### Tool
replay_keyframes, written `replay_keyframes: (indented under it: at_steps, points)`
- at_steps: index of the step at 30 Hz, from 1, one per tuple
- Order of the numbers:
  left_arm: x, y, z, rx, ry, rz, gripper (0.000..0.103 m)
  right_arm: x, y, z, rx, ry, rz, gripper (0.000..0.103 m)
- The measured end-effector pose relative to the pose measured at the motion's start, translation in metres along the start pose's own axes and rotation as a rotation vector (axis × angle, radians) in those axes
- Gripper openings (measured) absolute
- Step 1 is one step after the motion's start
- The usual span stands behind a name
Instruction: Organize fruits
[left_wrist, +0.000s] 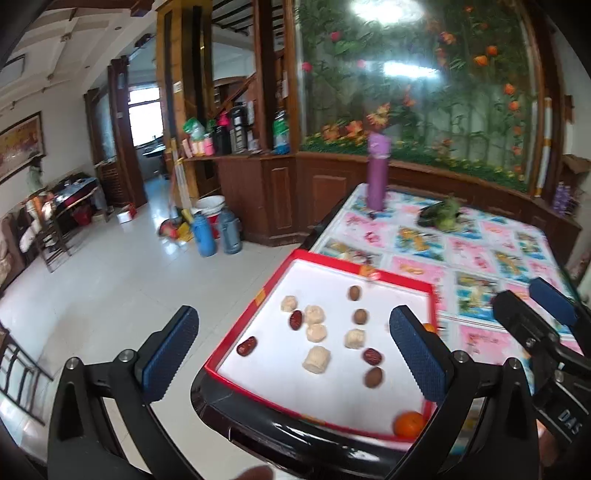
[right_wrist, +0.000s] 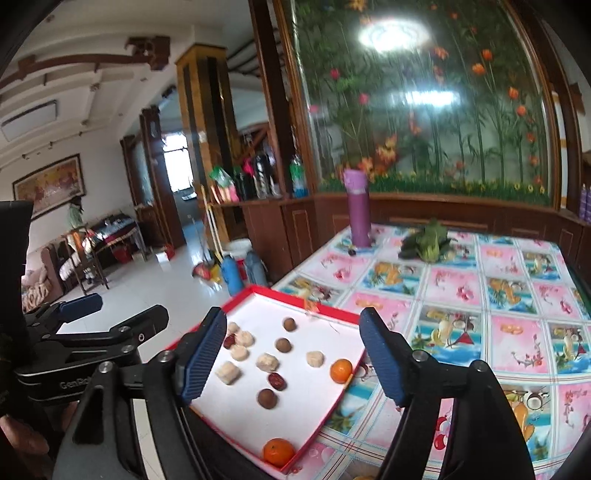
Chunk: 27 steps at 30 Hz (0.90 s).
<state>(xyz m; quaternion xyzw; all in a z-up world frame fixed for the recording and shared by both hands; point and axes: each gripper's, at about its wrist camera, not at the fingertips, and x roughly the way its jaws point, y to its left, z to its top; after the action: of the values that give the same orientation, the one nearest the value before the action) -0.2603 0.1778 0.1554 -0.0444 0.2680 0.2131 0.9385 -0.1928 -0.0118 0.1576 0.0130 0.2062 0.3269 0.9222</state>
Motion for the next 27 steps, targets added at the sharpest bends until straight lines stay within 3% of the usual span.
replay_keyframes:
  at_steps: [2,5,9,14,27]
  points:
    - [-0.019,0.002,0.000,0.007,-0.054,0.003,0.103,-0.008,0.004,0.001,-0.010,-0.015,0.014,0.076]
    - [-0.042,-0.001,0.002,0.039,-0.119,0.073,0.103,-0.019,0.012,0.004,-0.028,-0.041,0.033,0.076]
    - [-0.054,0.005,0.006,0.000,-0.122,0.065,0.103,-0.029,0.016,0.006,-0.038,-0.073,0.035,0.077]
    - [-0.059,0.010,0.009,-0.030,-0.134,0.125,0.103,-0.035,0.022,0.005,-0.059,-0.098,0.031,0.077]
    - [-0.065,0.014,0.013,-0.054,-0.145,0.111,0.103,-0.035,0.031,0.003,-0.098,-0.108,0.038,0.077]
